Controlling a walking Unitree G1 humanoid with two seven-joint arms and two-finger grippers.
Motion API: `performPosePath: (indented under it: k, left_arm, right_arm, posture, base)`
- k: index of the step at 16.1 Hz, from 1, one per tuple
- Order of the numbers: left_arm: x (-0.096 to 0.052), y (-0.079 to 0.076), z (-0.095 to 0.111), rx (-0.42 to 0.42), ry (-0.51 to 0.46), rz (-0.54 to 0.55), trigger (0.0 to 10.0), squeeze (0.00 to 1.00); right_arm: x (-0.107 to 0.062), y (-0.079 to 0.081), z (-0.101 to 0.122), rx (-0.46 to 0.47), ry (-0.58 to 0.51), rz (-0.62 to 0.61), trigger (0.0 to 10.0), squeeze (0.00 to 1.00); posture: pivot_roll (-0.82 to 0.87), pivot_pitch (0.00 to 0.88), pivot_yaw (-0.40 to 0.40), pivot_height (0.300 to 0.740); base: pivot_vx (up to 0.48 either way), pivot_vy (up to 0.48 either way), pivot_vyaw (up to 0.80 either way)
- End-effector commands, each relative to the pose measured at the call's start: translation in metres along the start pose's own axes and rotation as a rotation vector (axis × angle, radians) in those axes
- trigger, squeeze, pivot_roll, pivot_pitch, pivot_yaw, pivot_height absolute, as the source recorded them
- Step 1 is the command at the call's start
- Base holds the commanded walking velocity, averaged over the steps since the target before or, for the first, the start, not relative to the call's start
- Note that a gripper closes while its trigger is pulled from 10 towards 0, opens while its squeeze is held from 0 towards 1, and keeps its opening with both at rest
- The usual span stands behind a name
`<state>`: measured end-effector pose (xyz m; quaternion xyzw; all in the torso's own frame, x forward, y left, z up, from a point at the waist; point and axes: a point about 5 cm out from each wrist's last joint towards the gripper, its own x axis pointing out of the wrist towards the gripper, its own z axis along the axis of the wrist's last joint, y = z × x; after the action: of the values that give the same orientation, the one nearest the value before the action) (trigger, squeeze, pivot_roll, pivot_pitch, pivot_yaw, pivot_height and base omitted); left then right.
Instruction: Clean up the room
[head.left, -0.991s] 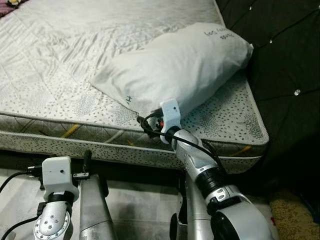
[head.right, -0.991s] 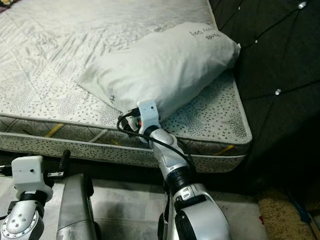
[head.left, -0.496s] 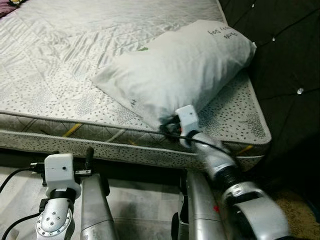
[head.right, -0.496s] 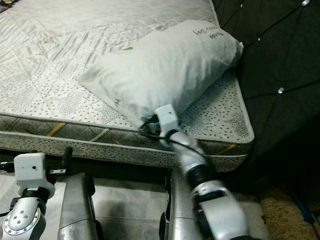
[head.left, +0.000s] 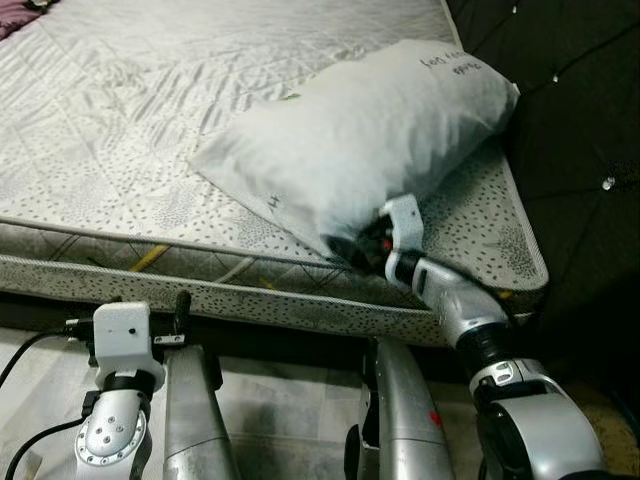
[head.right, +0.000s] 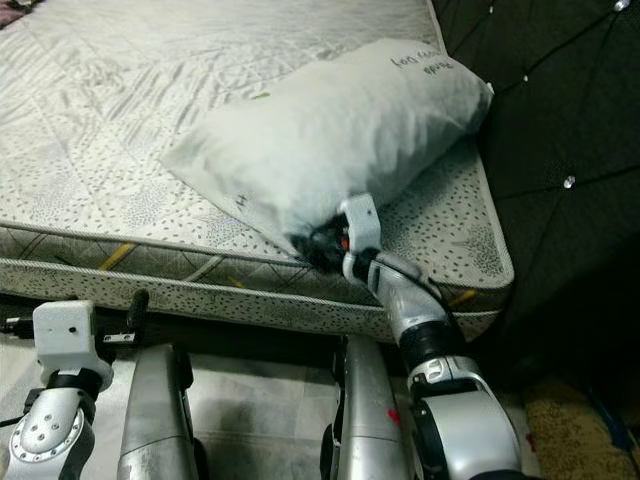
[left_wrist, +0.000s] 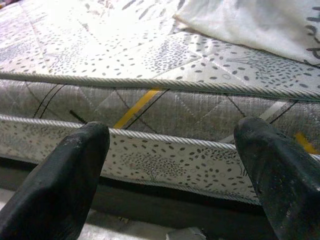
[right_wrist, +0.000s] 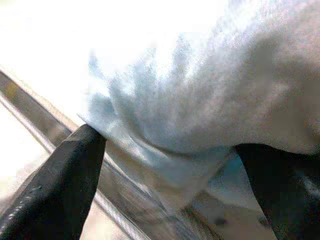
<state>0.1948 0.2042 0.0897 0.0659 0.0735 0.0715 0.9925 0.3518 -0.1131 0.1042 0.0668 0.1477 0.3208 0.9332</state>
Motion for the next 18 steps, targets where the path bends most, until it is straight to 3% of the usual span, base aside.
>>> performPosePath:
  k: [1, 5, 6, 8, 10, 14, 18]
  left_arm:
    - [0.0, 0.0, -0.004, 0.004, 0.018, -0.009, 10.0, 0.0]
    - [0.005, -0.004, -0.002, 0.004, 0.009, -0.028, 10.0, 0.0]
    - [0.007, -0.004, -0.002, 0.005, 0.009, -0.031, 10.0, 0.0]
    - [0.008, -0.004, -0.002, 0.004, 0.007, -0.034, 10.0, 0.0]
    - [0.01, -0.005, -0.003, 0.005, 0.004, -0.035, 10.0, 0.0]
    - [0.016, -0.01, -0.001, -0.001, -0.009, -0.049, 10.0, 0.0]
    - [0.021, -0.013, -0.002, -0.001, -0.017, -0.054, 10.0, 0.0]
  right_arm:
    - [-0.001, -0.001, 0.009, 0.06, -0.053, 0.001, 10.0, 0.0]
    - [0.006, 0.011, 0.012, 0.183, -0.116, -0.037, 10.0, 0.0]
    - [0.01, 0.016, 0.011, 0.211, -0.142, -0.111, 6.3, 0.0]
    - [0.015, 0.026, 0.009, 0.281, -0.167, -0.151, 0.0, 0.0]
    - [0.018, 0.038, 0.011, 0.306, -0.235, -0.221, 0.0, 0.0]
    - [0.022, 0.044, 0.023, 0.329, -0.327, -0.343, 0.0, 0.0]
    - [0.021, 0.037, 0.031, 0.302, -0.352, -0.372, 0.0, 0.0]
  posture:
    - [0.13, 0.072, -0.071, 0.483]
    - [0.13, 0.061, -0.065, 0.483]
    - [0.13, 0.054, -0.065, 0.483]
    - [0.13, 0.045, -0.066, 0.483]
    - [0.13, 0.039, -0.065, 0.483]
    - [0.12, 0.014, -0.062, 0.483]
    - [0.11, 0.0, -0.061, 0.483]
  base:
    - [0.0, 0.0, 0.0]
    - [0.0, 0.0, 0.0]
    - [0.0, 0.0, 0.0]
    - [0.0, 0.0, 0.0]
    - [0.0, 0.0, 0.0]
    - [0.0, 0.0, 0.0]
    - [0.0, 0.0, 0.0]
